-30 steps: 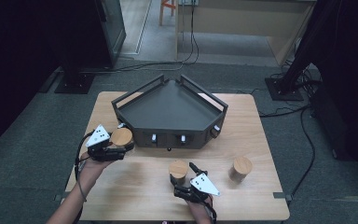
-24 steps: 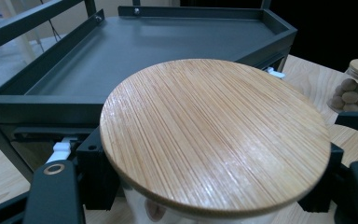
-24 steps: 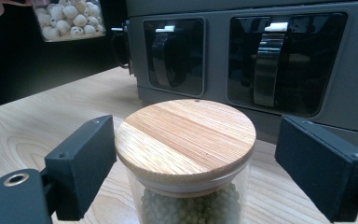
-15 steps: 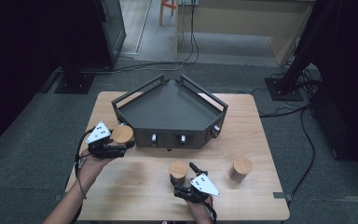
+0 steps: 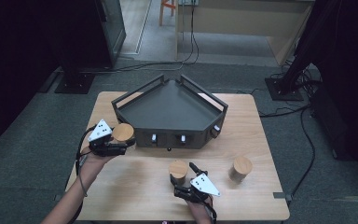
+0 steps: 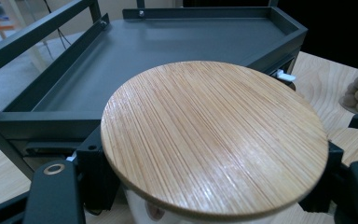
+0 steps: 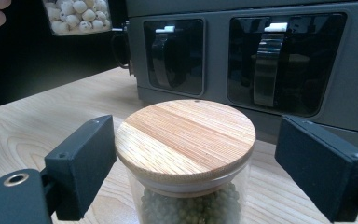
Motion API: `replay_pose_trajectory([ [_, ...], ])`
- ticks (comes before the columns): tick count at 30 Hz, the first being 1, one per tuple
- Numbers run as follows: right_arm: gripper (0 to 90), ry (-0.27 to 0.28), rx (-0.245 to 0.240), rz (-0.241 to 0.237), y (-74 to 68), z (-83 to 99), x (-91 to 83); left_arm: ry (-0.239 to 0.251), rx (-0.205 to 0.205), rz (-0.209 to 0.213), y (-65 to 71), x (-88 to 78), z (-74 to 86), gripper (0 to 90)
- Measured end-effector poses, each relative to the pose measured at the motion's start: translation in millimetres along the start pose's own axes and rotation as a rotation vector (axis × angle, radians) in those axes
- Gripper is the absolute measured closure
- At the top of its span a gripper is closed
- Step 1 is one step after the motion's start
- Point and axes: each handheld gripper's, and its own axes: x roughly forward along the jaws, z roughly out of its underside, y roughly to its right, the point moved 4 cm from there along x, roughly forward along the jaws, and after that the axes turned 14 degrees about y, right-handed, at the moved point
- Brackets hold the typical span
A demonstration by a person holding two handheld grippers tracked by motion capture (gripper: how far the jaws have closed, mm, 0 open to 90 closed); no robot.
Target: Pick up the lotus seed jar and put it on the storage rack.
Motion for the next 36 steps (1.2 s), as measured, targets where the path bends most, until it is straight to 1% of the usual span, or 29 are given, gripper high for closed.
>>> replay_pose_trajectory([
  [1,12.3,0.000,0.000,0.000,0.0,0.0,0.0,0.003,-0.004,0.000,-0.3,0.3,-0.3,24.6],
  [7,12.3,0.002,0.002,-0.001,0.2,0.2,-0.2,0.002,0.004,-0.001,-1.8,3.2,-4.8,24.6],
  [24,12.3,0.005,0.007,-0.001,0.5,0.5,-0.6,0.013,0.017,0.006,-1.3,10.5,-16.4,24.6],
  [36,12.3,0.005,0.007,-0.001,0.6,0.6,-0.7,0.027,0.013,0.001,-5.0,12.7,-23.5,24.6],
])
